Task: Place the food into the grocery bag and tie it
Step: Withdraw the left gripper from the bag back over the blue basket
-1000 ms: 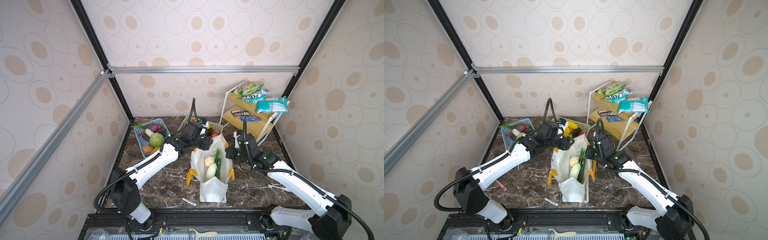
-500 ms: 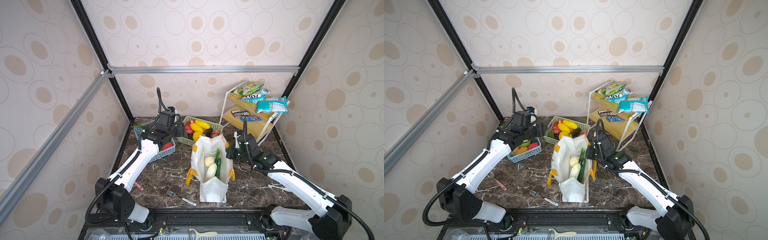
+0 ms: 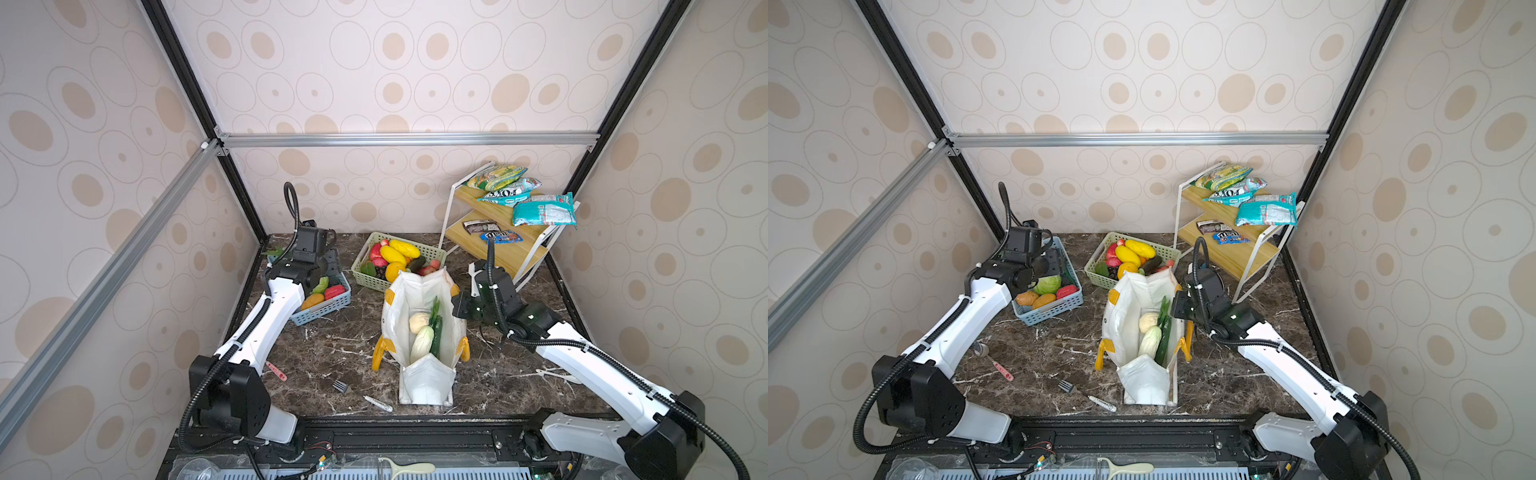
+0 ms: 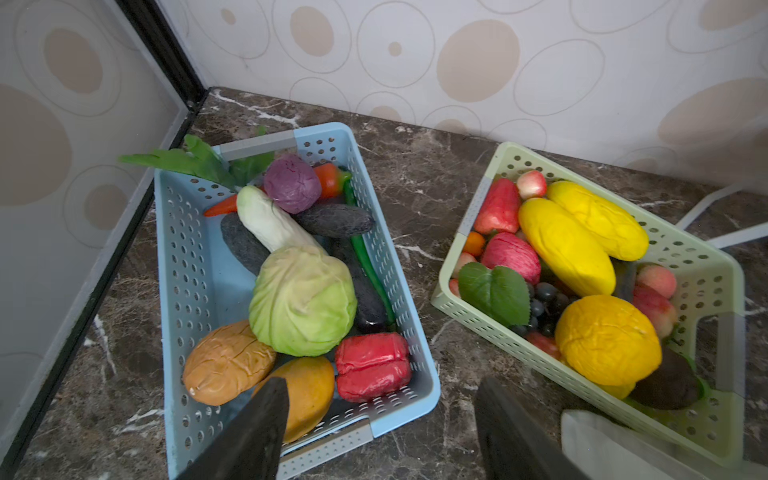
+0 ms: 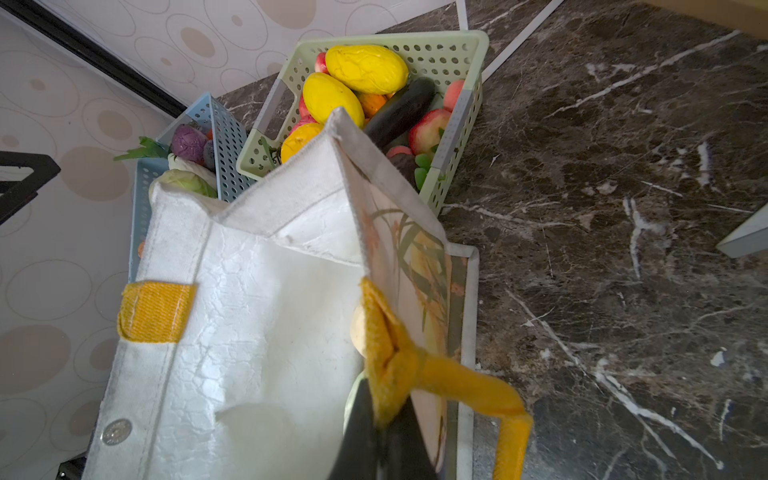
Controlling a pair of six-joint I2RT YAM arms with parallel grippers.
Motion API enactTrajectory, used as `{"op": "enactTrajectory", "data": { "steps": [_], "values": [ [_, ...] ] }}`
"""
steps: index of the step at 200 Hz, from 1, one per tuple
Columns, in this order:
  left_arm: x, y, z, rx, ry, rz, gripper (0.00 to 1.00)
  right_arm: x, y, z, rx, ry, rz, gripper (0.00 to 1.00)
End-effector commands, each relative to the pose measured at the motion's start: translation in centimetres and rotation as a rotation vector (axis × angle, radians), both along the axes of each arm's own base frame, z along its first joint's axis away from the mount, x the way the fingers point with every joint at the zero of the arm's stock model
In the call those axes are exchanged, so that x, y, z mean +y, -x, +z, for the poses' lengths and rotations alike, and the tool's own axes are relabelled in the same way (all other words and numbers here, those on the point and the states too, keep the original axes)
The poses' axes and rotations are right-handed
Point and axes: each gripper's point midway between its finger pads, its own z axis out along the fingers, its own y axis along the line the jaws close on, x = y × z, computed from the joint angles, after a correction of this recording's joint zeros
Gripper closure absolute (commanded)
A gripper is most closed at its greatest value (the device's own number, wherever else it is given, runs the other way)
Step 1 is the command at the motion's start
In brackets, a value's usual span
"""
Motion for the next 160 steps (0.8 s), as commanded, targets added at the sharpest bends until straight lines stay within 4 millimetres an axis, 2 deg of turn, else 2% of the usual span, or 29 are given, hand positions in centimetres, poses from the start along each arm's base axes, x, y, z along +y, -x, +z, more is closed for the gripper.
{"op": "enactTrajectory", "data": {
  "steps": [1,25,68,134,160],
  "values": [
    [2.9,-0.1,-1.1,0.031,-0.018,0.087,0.28,-0.2,-0.1,1.4,-0.053,-0.01,-0.014,1.0],
    [4.9,-0.6,-2.3,0.05,-0.009,0.135,0.29,-0.2,-0.1,1.5,-0.058,-0.012,-0.013,1.0],
    [7.1,-1.4,-5.0,0.094,0.028,0.204,0.29,-0.1,-0.3,1.3,-0.057,-0.003,-0.008,1.0],
    [10.5,-3.8,-8.8,0.129,0.116,0.315,0.4,0.0,-0.4,0.7,-0.053,0.013,-0.002,1.0],
    [12.2,-5.0,-9.7,0.131,0.118,0.362,0.44,-0.3,-0.2,0.6,-0.055,0.022,-0.004,1.0]
  ]
}}
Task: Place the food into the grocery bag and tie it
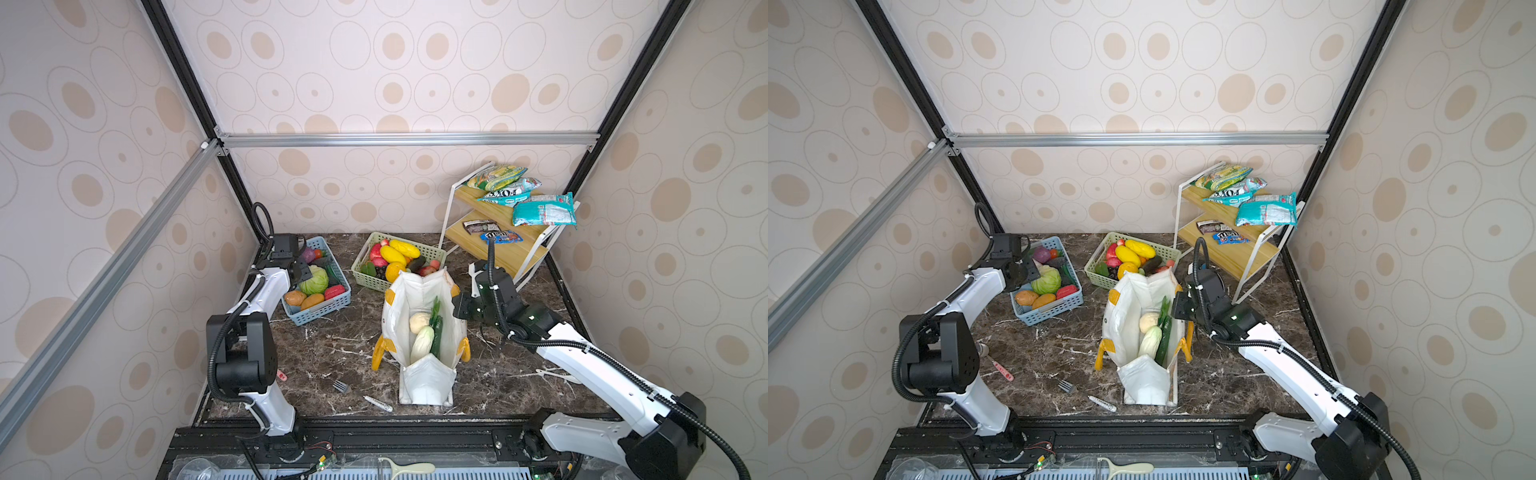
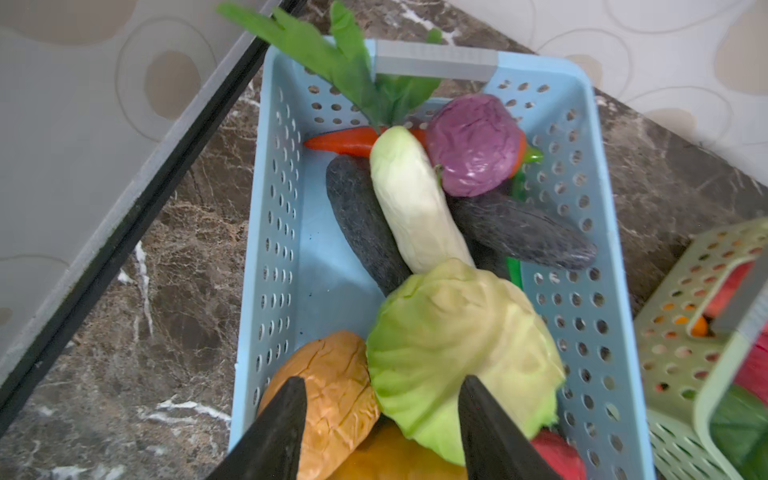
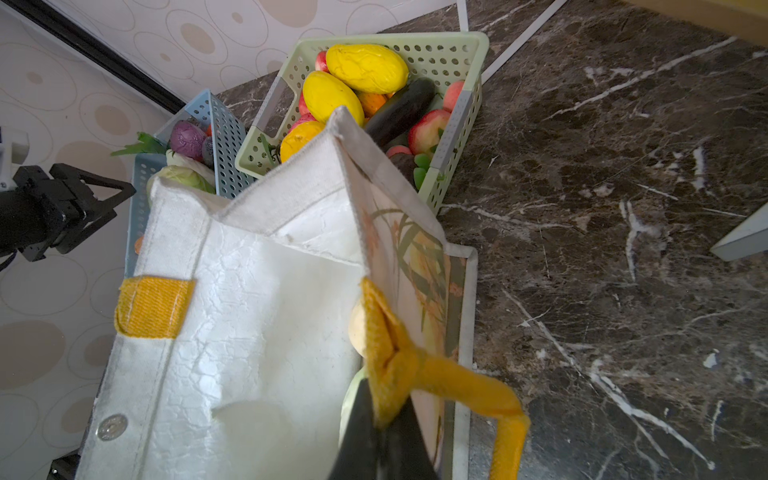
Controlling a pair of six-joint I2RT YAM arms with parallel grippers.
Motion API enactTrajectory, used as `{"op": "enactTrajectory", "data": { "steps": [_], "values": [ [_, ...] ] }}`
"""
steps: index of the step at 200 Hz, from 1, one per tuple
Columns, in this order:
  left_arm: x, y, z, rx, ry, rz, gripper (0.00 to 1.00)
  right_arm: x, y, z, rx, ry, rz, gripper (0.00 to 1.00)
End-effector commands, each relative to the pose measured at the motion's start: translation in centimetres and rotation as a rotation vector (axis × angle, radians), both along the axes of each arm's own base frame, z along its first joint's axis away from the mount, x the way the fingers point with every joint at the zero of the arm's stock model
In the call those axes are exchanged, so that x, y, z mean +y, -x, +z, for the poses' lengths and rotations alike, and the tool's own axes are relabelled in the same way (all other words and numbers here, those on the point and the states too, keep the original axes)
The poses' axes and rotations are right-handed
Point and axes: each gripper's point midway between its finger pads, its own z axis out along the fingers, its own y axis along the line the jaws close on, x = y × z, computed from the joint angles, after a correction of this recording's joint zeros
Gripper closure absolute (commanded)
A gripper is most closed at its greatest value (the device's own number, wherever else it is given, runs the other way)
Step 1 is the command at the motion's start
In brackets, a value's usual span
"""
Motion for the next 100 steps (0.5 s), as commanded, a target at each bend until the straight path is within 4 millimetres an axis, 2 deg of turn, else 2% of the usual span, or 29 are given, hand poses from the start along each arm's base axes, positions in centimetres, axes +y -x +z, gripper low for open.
{"op": "enactTrajectory", "data": {
  "steps": [1,58,100],
  "values": [
    [1.5,-2.0,1.0,-0.054,0.014,0.061,0.44,-0.2,-0.3,0.7,-0.047,0.008,-0.013,1.0],
    [3.8,-5.0,-1.1,-0.024,0.012,0.112,0.46,-1.0,-0.2,0.4,-0.048,0.035,-0.033,1.0],
    [4.2,-6.5,-2.0,-0.022,0.013,0.114,0.47,-1.1,-0.3,0.1,-0.046,0.045,-0.039,1.0]
  ]
}}
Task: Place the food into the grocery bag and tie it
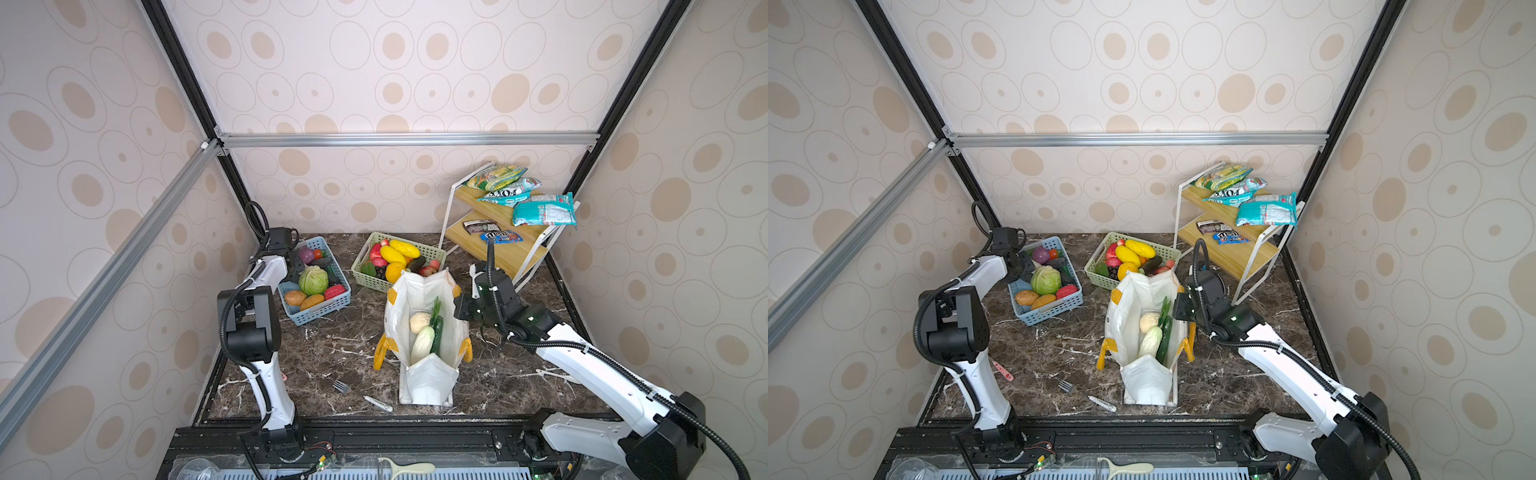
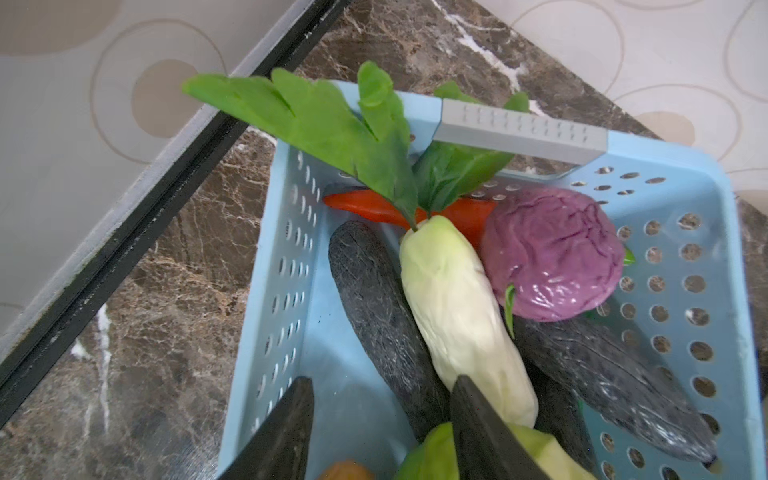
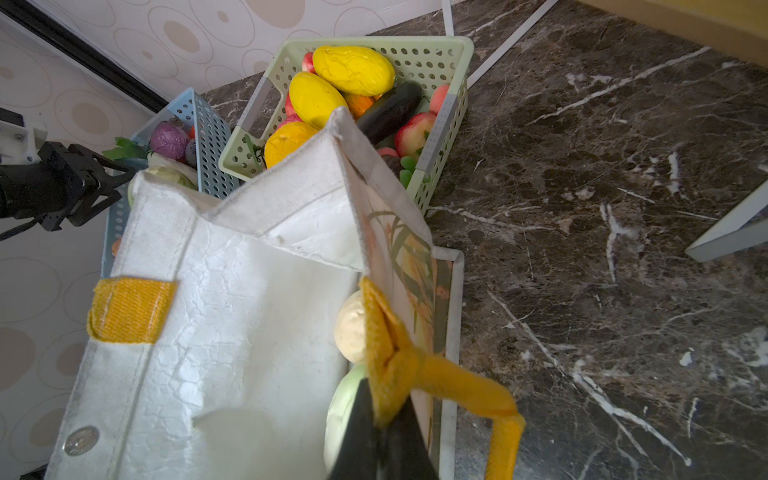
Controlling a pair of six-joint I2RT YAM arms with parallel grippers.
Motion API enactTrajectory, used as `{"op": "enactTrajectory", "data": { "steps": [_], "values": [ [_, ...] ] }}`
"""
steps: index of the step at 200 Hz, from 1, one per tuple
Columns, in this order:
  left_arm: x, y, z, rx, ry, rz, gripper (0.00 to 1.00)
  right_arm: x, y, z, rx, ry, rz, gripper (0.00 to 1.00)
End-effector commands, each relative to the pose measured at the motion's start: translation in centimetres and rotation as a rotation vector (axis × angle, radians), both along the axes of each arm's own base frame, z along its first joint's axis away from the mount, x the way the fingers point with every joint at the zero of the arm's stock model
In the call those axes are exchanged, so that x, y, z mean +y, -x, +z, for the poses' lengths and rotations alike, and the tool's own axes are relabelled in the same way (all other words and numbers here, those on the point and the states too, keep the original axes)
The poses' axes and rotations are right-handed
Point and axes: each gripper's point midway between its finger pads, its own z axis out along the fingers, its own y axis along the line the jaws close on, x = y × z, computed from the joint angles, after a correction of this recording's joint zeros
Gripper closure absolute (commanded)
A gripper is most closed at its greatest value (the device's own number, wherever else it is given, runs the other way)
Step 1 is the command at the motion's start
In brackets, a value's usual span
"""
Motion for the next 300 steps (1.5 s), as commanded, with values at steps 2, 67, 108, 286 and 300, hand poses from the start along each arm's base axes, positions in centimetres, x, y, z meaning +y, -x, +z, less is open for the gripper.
{"op": "enactTrajectory", "data": {
  "steps": [2,67,108,286,300],
  "values": [
    [0.7,-1.4,0.9,-0.029,-0.007,0.026,0.47,-0.5,-0.2,0.7,-0.038,0.012,-0.02,1.0],
    [1.0,-1.9,-2.7,0.037,0.001,0.047,0.57,-0.2,-0.6,0.2,-0.029,0.013,-0.02,1.0],
    [1.0,-1.5,-3.4,0.053,0.001,0.051,0.66,-0.3,-0.7,0.1,-0.026,0.016,-0.024,1.0],
    [-0.6,1.1,-2.0,0.043,0.091,0.075,0.72,0.4,-1.0,-0.3,-0.011,-0.006,-0.011,1.0],
    [-0.3,1.3,-2.4,0.064,0.073,0.089,0.73,0.2,-0.9,-0.3,-0.018,-0.003,-0.018,1.0]
  ]
}}
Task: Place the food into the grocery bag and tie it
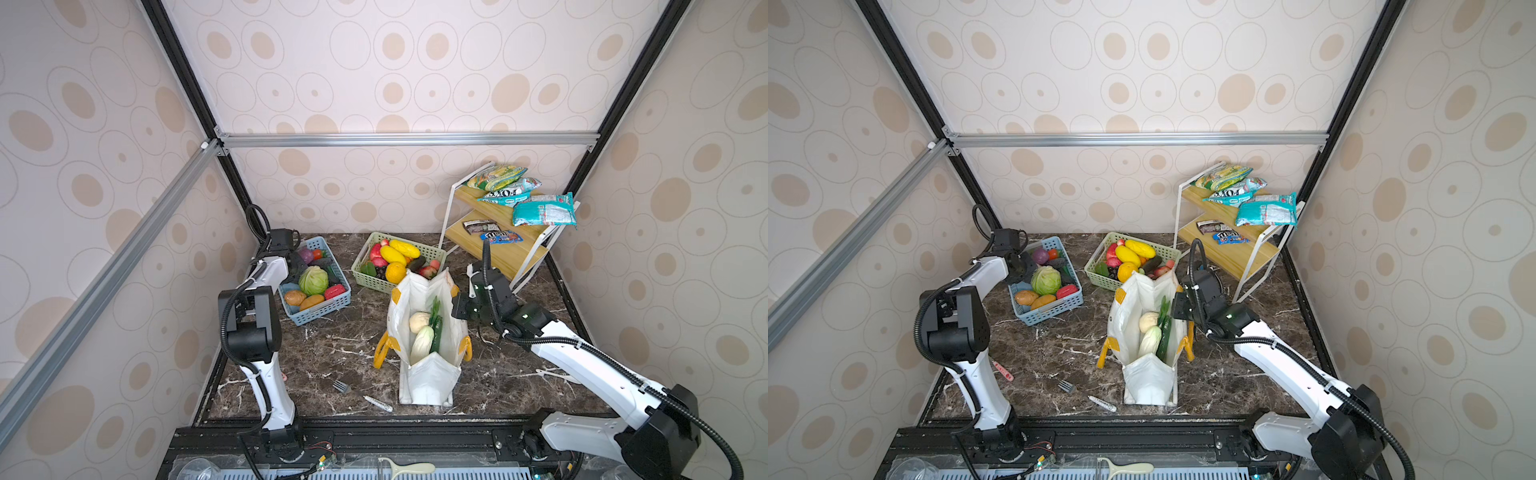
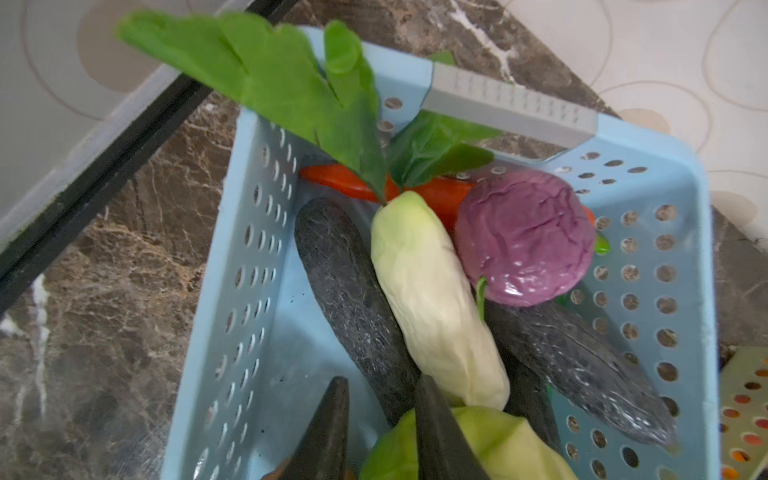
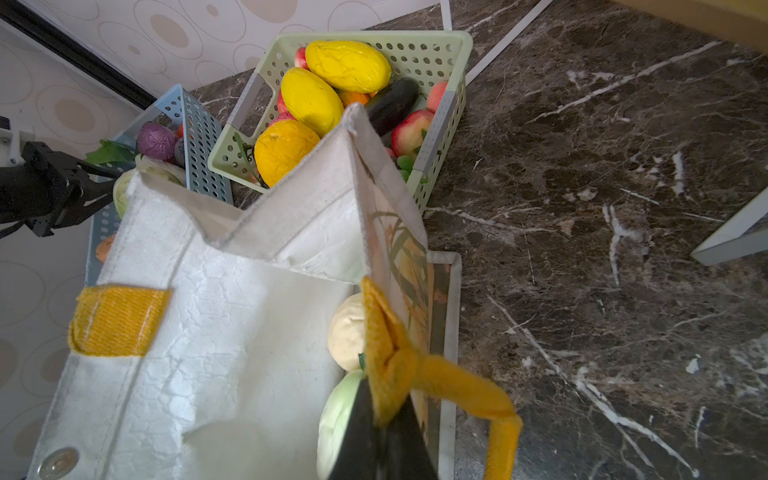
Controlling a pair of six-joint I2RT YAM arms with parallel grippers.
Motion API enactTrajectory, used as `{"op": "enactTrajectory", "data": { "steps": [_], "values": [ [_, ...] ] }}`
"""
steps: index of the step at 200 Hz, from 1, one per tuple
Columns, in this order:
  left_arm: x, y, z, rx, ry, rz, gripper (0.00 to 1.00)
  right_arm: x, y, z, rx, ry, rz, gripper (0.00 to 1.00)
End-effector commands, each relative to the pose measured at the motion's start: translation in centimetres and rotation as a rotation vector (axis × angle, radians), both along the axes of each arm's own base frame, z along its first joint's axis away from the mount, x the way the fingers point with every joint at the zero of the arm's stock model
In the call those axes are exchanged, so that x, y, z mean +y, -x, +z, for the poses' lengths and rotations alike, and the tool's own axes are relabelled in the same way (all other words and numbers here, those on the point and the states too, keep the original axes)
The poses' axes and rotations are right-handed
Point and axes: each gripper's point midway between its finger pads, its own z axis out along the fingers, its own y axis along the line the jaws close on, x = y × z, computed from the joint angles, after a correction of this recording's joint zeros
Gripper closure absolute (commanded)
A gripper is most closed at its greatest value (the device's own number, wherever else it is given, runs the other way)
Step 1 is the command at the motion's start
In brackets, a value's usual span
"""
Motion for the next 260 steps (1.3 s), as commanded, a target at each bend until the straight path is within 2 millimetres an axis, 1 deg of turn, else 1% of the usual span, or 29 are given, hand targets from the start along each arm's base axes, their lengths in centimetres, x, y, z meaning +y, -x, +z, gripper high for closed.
{"op": "enactTrajectory", "data": {
  "steps": [1,13,24,50,71,86,129,147,162,170,201,241,260],
  "values": [
    [0.8,0.8,-1.3,0.065,-0.017,0.053,0.73,-0.2,-0.2,0.5,-0.025,-0.011,-0.015,1.0],
    [1.0,0.9,-1.4,0.068,-0.027,0.057,0.73,-0.3,-0.2,0.6,-0.031,-0.011,-0.02,1.0],
    [1.2,1.0,-1.6,0.076,-0.04,0.061,0.71,-0.4,-0.1,0.5,-0.033,-0.011,-0.023,1.0],
    [1.5,1.2,-3.0,0.121,-0.057,0.069,0.66,-0.3,-0.1,0.5,-0.032,-0.016,-0.019,1.0],
    [2.0,1.2,-3.3,0.131,-0.083,0.073,0.58,-0.3,-0.1,0.5,-0.032,-0.015,-0.018,1.0],
    [1.8,0.8,-3.4,0.129,-0.077,0.065,0.54,-0.5,0.0,0.6,-0.035,-0.01,-0.022,1.0],
    [1.3,-0.4,-4.7,0.142,-0.041,0.045,0.52,-0.6,0.0,0.9,-0.043,-0.008,-0.024,1.0],
    [1.2,-0.5,-5.3,0.152,-0.033,0.04,0.51,-0.7,0.1,1.0,-0.044,-0.006,-0.027,1.0],
    [1.2,-0.5,-5.5,0.155,-0.034,0.038,0.53,-0.8,0.1,1.1,-0.048,-0.006,-0.029,1.0],
    [1.1,-0.7,-5.3,0.136,-0.028,0.026,0.55,-0.8,0.1,1.1,-0.047,-0.007,-0.029,1.0],
    [-0.6,-1.6,-2.7,0.033,0.03,-0.056,0.58,-0.5,-0.2,1.2,-0.045,-0.007,-0.023,1.0],
    [-3.3,-1.4,0.7,-0.065,0.108,-0.182,0.58,-0.2,-0.4,1.3,-0.044,-0.012,-0.018,1.0],
    [-4.9,-1.4,1.8,-0.088,0.158,-0.257,0.59,-0.2,-0.4,1.3,-0.044,-0.01,-0.016,1.0]
  ]
}}
